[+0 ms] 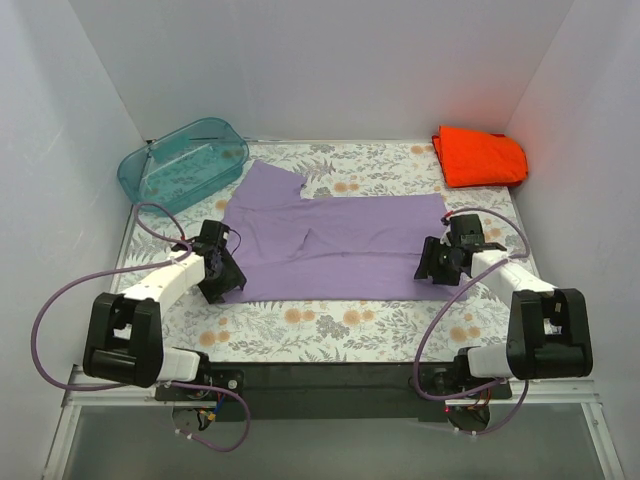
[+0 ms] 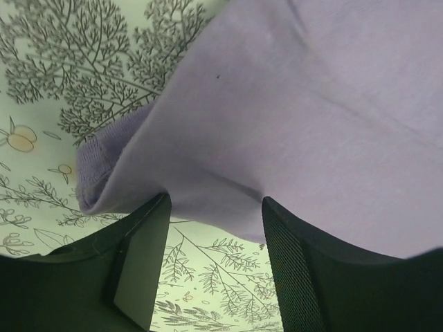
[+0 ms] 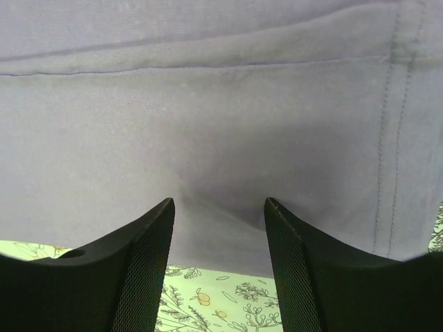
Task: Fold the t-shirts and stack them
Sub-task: Fold the tshirt
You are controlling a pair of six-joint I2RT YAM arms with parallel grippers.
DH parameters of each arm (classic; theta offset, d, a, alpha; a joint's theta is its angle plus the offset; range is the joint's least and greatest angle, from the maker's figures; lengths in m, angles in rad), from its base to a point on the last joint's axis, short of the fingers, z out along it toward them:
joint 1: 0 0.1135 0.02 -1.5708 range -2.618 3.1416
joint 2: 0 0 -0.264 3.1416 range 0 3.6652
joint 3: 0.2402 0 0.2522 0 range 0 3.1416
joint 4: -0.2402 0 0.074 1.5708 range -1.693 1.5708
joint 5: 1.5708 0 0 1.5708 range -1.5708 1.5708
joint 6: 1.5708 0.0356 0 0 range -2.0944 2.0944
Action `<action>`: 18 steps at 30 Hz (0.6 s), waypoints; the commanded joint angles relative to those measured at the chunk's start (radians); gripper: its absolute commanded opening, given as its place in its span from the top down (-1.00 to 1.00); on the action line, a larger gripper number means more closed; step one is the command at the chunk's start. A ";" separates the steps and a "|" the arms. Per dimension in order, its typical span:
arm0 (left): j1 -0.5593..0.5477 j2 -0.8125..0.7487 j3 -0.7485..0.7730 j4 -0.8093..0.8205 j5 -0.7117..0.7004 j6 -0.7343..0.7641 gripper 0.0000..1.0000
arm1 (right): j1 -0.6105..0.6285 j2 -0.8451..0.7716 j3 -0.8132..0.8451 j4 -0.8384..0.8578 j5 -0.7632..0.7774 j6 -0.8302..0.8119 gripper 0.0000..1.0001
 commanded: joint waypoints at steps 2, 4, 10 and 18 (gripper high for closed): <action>0.005 0.010 -0.030 -0.078 0.054 -0.074 -0.06 | -0.082 -0.030 -0.103 -0.071 -0.046 0.032 -0.25; 0.005 -0.030 -0.047 -0.090 0.066 -0.090 -0.05 | -0.145 -0.066 -0.139 -0.082 -0.047 0.037 -0.24; 0.005 -0.188 0.006 -0.144 0.023 -0.141 -0.09 | -0.229 -0.125 -0.167 -0.095 -0.020 0.053 -0.24; 0.018 -0.205 0.017 -0.208 -0.103 -0.212 -0.22 | -0.231 -0.136 -0.139 -0.082 -0.044 0.040 -0.23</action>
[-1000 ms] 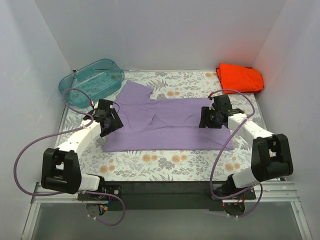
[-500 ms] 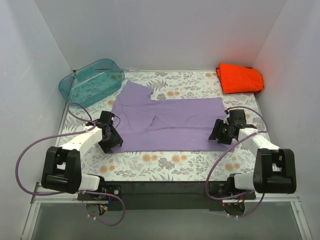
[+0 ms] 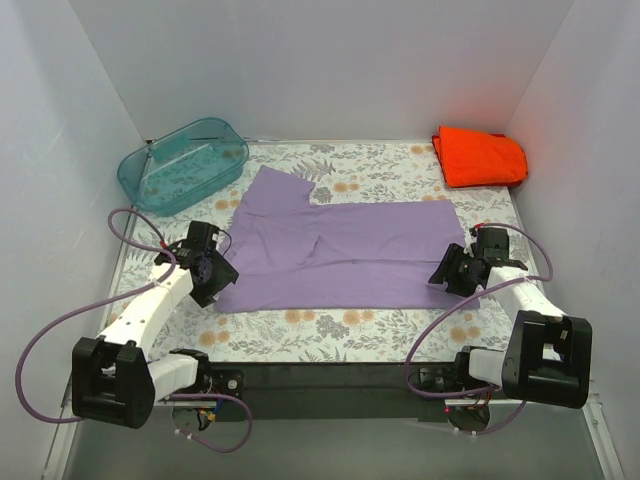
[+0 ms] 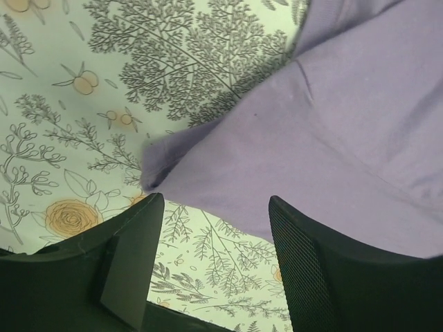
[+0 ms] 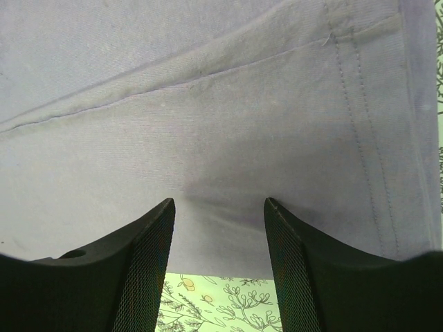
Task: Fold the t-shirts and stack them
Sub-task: Fold the tshirt
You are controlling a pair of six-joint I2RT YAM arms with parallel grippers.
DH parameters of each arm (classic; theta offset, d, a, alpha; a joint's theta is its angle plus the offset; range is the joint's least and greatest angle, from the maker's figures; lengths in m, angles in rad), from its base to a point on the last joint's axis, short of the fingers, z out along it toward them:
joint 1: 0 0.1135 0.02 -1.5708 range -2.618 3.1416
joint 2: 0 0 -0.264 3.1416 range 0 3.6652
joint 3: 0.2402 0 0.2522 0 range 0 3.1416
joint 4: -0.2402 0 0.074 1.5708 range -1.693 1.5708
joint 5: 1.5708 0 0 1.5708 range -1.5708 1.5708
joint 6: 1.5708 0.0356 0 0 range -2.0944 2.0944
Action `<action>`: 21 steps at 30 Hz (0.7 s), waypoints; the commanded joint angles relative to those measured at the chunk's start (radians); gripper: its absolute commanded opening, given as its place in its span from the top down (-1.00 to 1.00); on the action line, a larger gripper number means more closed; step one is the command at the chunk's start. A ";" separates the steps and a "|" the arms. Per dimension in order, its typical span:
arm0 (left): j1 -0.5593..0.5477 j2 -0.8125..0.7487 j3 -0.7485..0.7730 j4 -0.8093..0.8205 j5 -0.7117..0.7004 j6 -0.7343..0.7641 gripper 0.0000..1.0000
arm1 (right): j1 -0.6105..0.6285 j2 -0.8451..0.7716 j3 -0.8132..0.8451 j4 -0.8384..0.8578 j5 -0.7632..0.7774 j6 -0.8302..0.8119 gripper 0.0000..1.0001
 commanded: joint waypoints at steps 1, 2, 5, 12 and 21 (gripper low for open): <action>0.006 0.002 -0.008 -0.048 -0.060 -0.054 -0.22 | -0.011 0.006 -0.019 -0.090 0.049 -0.019 -0.23; 0.006 0.002 -0.019 -0.050 -0.078 -0.064 -0.22 | -0.011 0.003 -0.027 -0.084 0.049 -0.018 -0.23; 0.007 0.006 -0.042 -0.038 -0.111 -0.071 -0.22 | -0.011 0.009 -0.036 -0.075 0.049 -0.016 -0.23; 0.012 0.100 -0.073 -0.015 -0.125 -0.082 0.05 | -0.015 0.032 -0.043 -0.064 0.084 -0.005 -0.23; 0.038 0.178 -0.065 -0.030 -0.146 -0.097 0.82 | -0.058 0.003 -0.061 -0.064 0.101 0.012 -0.23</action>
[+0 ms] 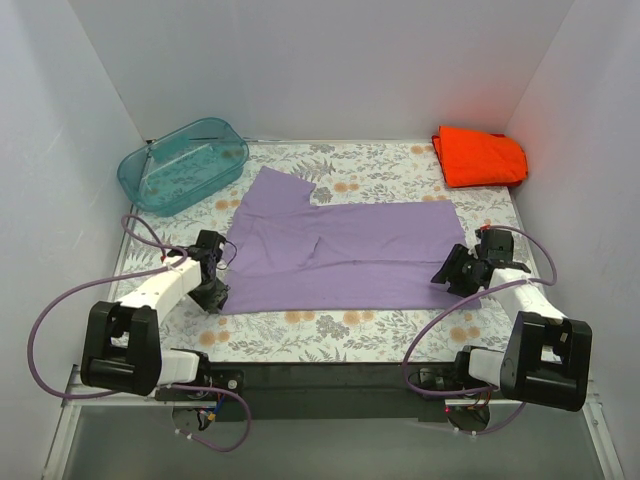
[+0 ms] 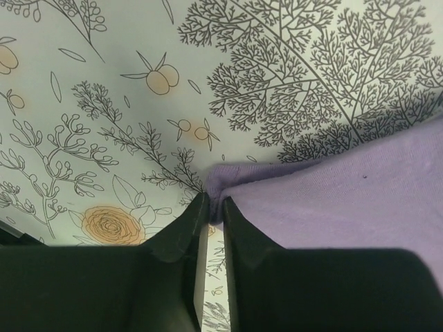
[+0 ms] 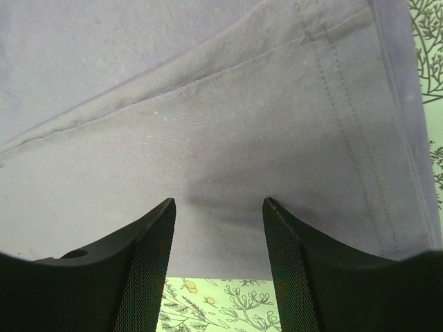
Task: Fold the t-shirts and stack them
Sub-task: Fold the tshirt
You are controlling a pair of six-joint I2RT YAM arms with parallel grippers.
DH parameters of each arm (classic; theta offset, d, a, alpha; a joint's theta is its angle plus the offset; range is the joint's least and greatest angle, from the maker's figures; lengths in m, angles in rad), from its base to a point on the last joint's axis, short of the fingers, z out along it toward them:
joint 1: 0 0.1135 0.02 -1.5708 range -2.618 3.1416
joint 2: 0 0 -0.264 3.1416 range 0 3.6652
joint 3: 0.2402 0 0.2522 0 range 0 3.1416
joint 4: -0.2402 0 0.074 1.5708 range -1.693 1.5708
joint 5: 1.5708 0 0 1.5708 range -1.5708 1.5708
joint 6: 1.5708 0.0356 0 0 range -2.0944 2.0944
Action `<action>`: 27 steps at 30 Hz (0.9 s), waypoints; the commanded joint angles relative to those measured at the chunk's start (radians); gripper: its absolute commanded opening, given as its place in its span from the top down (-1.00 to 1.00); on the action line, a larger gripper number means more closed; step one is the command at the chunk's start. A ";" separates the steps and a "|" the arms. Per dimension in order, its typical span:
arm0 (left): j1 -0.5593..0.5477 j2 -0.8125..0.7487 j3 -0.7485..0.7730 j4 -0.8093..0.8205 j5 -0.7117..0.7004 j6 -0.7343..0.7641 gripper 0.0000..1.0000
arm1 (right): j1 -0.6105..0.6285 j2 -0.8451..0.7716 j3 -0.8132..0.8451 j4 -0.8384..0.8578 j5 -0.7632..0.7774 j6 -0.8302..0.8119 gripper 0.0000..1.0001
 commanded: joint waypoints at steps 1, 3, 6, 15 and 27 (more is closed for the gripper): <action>0.030 0.015 0.003 -0.006 -0.051 -0.010 0.86 | -0.028 0.010 -0.051 -0.073 0.107 -0.017 -0.22; 0.049 0.022 0.015 0.001 -0.065 -0.001 0.88 | -0.035 0.010 -0.056 -0.073 0.107 -0.015 -0.22; 0.055 0.027 0.068 -0.025 -0.088 0.006 0.89 | -0.043 0.013 -0.056 -0.074 0.105 -0.014 -0.22; 0.055 -0.080 0.096 -0.080 -0.077 -0.010 0.17 | -0.046 0.007 -0.058 -0.076 0.102 -0.014 -0.22; 0.053 -0.097 0.245 0.012 0.079 0.152 -0.40 | -0.002 -0.119 0.062 -0.103 0.044 -0.040 -0.23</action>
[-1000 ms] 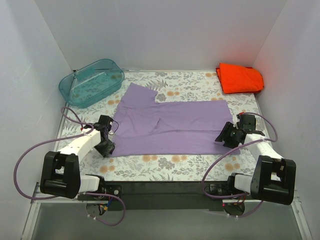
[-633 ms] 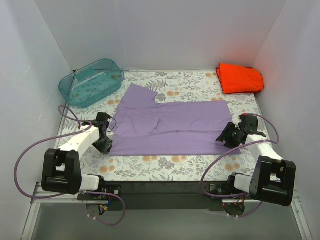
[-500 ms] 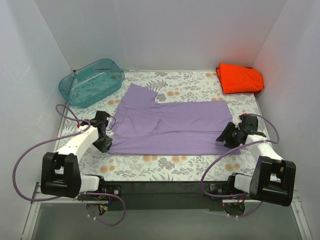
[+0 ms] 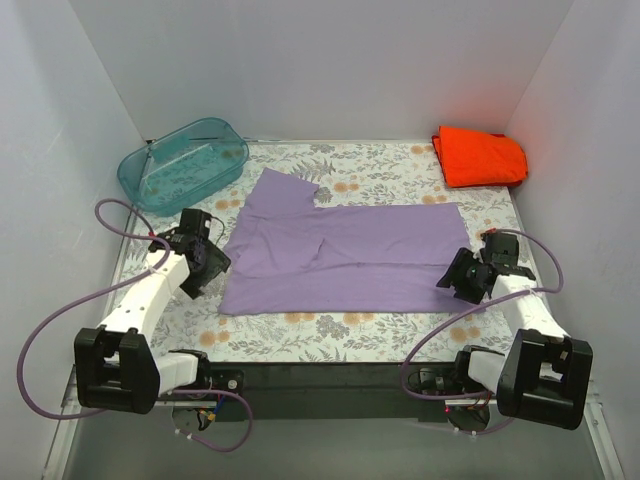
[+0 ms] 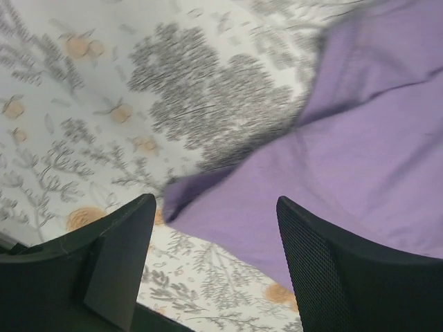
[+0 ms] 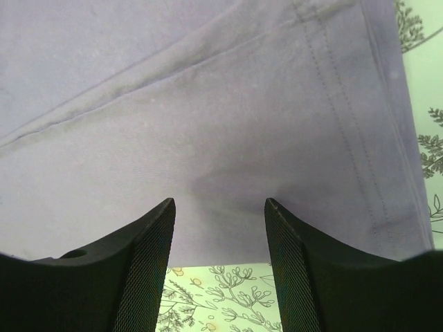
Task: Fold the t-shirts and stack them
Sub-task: Fold the tshirt
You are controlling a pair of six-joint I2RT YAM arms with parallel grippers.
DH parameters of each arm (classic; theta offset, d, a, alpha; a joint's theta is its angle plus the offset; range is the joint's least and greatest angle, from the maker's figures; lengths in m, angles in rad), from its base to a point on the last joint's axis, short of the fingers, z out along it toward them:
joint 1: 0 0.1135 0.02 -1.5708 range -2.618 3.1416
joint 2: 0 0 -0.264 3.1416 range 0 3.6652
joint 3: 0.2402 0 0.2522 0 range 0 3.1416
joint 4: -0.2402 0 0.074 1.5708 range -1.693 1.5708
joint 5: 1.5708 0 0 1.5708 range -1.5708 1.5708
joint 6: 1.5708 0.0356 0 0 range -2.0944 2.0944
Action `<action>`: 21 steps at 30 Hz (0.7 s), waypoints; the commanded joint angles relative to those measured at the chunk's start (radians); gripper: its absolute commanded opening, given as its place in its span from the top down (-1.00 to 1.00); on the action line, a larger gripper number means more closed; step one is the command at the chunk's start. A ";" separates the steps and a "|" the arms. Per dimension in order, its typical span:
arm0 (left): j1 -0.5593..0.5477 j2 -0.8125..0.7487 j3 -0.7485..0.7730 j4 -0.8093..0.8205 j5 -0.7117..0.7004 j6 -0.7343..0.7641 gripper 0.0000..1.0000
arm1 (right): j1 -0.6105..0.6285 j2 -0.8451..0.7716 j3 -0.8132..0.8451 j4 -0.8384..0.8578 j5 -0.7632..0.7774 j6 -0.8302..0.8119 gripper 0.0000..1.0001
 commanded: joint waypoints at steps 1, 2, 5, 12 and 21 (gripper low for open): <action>0.003 0.033 0.111 0.088 0.089 0.108 -0.40 | 0.034 -0.023 0.094 -0.020 0.013 -0.037 -0.23; 0.000 0.056 0.123 0.132 0.103 0.122 -0.40 | 0.056 -0.004 0.113 -0.016 0.015 -0.044 -0.23; -0.026 0.165 0.203 0.209 0.148 0.192 -0.40 | 0.094 0.068 0.205 -0.001 0.042 -0.069 -0.23; -0.057 0.421 0.396 0.329 0.008 0.338 -0.29 | 0.104 0.295 0.427 0.052 0.093 -0.142 -0.17; -0.057 0.691 0.597 0.486 0.033 0.476 -0.12 | 0.078 0.539 0.647 0.147 0.105 -0.271 -0.04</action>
